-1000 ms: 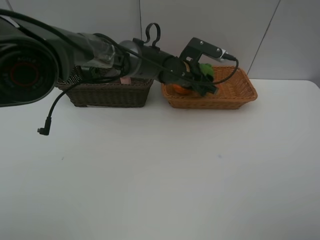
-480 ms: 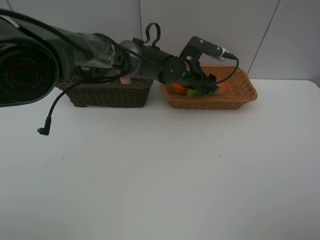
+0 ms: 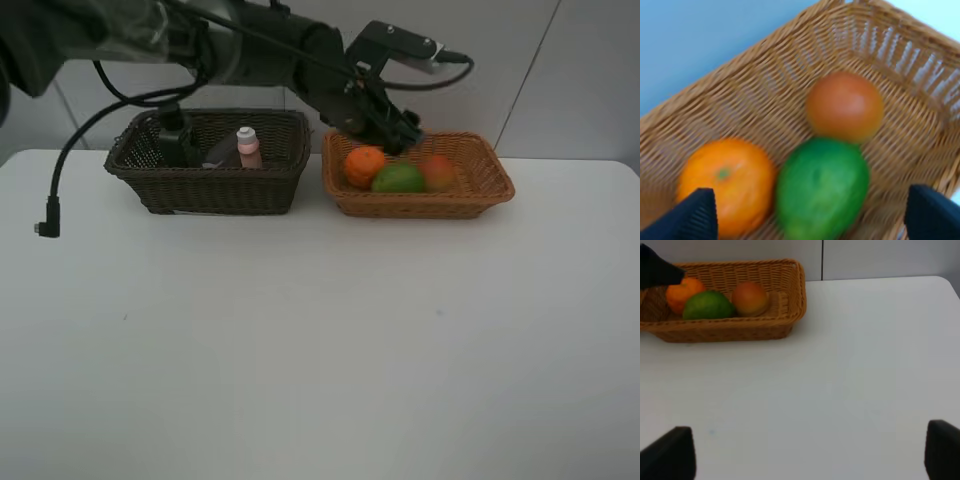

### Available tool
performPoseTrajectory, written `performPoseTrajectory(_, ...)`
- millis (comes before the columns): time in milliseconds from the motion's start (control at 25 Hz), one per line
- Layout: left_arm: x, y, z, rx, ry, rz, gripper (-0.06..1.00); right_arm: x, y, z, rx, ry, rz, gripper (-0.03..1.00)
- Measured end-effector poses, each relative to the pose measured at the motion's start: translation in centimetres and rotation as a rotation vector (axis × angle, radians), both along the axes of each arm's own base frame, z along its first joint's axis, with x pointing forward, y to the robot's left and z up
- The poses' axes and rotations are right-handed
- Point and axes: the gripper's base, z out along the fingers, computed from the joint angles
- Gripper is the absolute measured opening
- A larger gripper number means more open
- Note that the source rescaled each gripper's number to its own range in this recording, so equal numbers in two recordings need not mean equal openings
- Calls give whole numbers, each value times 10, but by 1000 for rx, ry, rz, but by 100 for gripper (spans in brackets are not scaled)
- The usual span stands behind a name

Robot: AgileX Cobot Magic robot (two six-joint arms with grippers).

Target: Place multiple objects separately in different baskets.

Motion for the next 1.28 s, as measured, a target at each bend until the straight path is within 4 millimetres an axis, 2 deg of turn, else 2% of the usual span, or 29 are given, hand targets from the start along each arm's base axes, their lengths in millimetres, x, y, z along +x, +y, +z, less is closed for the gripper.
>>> performPoseTrajectory(120,3,33,25,58,105,79,97,0,0,0,0,0,0,97)
performPoseTrajectory(360,7,120,68,124,334,331,97,0,0,0,0,0,0,97)
performPoseTrajectory(440,2,151,87,148,368,402,97,0,0,0,0,0,0,97)
performPoseTrajectory(560,-14,193,110,139,384,484,97,0,0,0,0,0,0,97)
performPoseTrajectory(760,-62,266,133,90,359,632,97,0,0,0,0,0,0,97)
performPoseTrajectory(920,-112,309,146,63,328,734,97,0,0,0,0,0,0,97)
performPoseTrajectory(1080,-168,327,155,45,274,775,97,0,0,0,0,0,0,97)
performPoseTrajectory(1280,-223,329,162,17,216,783,97,0,0,0,0,0,0,97)
